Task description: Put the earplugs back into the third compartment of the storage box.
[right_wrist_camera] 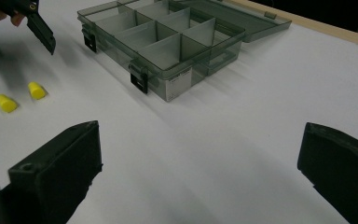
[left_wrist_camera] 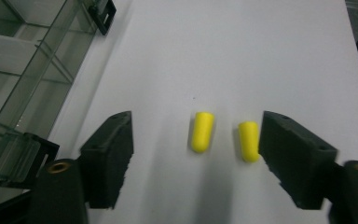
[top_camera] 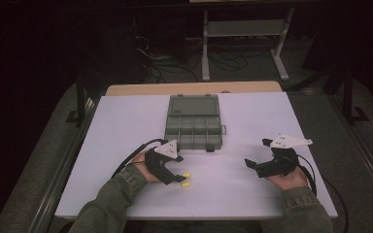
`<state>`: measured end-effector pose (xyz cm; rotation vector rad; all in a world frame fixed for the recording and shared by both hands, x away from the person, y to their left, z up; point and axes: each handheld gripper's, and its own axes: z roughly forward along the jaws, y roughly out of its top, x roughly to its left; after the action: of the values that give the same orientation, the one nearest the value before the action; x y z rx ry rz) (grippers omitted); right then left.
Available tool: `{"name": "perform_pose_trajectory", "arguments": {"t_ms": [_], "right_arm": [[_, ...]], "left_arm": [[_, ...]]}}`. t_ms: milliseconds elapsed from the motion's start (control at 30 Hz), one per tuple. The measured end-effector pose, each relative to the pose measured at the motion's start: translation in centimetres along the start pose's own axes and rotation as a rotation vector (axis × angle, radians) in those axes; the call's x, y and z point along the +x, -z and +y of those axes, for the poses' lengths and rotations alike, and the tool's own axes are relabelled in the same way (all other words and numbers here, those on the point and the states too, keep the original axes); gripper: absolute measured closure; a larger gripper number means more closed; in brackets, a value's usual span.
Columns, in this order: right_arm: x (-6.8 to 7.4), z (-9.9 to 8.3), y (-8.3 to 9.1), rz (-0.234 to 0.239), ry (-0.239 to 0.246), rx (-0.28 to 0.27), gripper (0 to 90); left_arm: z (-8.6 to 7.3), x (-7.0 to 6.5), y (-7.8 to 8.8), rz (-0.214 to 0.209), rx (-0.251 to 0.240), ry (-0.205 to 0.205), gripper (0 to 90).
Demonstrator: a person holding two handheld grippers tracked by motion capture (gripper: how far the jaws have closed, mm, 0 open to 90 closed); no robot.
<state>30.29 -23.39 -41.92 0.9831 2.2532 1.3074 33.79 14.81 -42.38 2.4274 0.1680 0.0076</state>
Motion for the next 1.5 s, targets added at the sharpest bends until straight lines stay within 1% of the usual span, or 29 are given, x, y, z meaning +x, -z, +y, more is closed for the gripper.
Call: {"name": "perform_pose_trajectory", "arguments": {"t_ms": [100, 233, 367, 433, 467, 533, 567, 600, 667, 733, 767, 833, 933, 967, 1033, 1133, 1200, 1333, 1433, 1500], "right_arm": [[0.0, 0.0, 0.0, 0.001, 0.000, 0.001, 0.0], [0.0, 0.0, -0.1, 0.001, 0.000, 0.005, 0.0], [0.0, 0.0, -0.1, 0.000, 0.002, 0.007, 0.0], [0.1, -0.1, -0.2, 0.000, 0.000, 0.011, 0.0], [0.1, -0.1, -0.2, 0.000, 0.002, 0.014, 0.0], [0.1, -0.1, -0.2, 0.000, 0.003, 0.015, 0.0], [0.1, -0.1, -0.2, -0.001, 0.002, 0.018, 0.0], [0.1, -0.1, -0.2, -0.001, 0.002, 0.018, 0.0], [0.1, -0.1, -0.2, -0.001, 0.005, 0.018, 0.0], [0.2, -0.1, -0.2, -0.002, 0.007, 0.017, 0.0], [0.2, -0.1, -0.1, -0.002, 0.007, 0.017, 0.0], [0.2, -0.1, -0.1, -0.003, 0.008, 0.016, 0.0], [0.2, -0.1, -0.1, -0.004, 0.007, 0.017, 0.0], [0.2, -0.1, -0.1, -0.004, 0.008, 0.019, 0.0], [0.2, -0.1, -0.2, -0.003, 0.008, 0.020, 0.0], [0.2, -0.1, -0.2, -0.004, 0.007, 0.019, 0.0], [0.2, -0.1, -0.1, -0.005, 0.005, 0.020, 0.0], [0.2, -0.1, -0.1, -0.004, 0.007, 0.021, 0.0], [0.2, -0.1, -0.1, -0.003, 0.007, 0.020, 0.0], [0.2, -0.1, -0.1, -0.003, 0.009, 0.016, 0.0]], "left_arm": [[-0.2, 0.3, -0.3, -0.006, 0.015, 0.004, 33.7], [-0.2, 0.6, -0.6, -0.016, 0.008, 0.017, 35.7], [-0.1, 0.5, -1.0, -0.021, 0.016, 0.005, 38.9], [0.1, 0.5, -1.2, -0.029, 0.021, 0.002, 40.9], [0.1, 0.5, -1.3, -0.033, 0.024, 0.000, 43.7], [0.3, 0.6, -1.5, -0.043, 0.028, -0.003, 45.0], [0.3, 0.6, -1.6, -0.046, 0.031, -0.008, 48.6], [0.4, 0.6, -1.8, -0.050, 0.032, -0.011, 48.6], [0.5, 0.5, -2.0, -0.049, 0.038, -0.023, 52.6], [0.6, 0.4, -2.2, -0.039, 0.042, -0.041, 59.3], [0.6, 0.4, -2.2, -0.044, 0.047, -0.050, 62.7], [0.7, 0.2, -2.3, -0.031, 0.050, -0.063, 67.8], [0.8, 0.2, -2.2, -0.032, 0.053, -0.076, 75.4], [0.8, 0.2, -2.2, -0.039, 0.052, -0.075, 78.1], [0.9, 0.3, -2.2, -0.052, 0.061, -0.072, 79.8], [1.1, 0.7, -2.0, -0.070, 0.078, -0.052, 80.7], [1.4, 0.9, -1.8, -0.075, 0.074, -0.044, 81.2], [2.0, 1.1, -1.2, -0.064, 0.073, -0.046, 81.7], [2.4, 1.2, -0.6, -0.060, 0.059, -0.044, 81.8], [2.7, 1.3, -0.4, -0.053, 0.060, -0.046, 81.8]]}}
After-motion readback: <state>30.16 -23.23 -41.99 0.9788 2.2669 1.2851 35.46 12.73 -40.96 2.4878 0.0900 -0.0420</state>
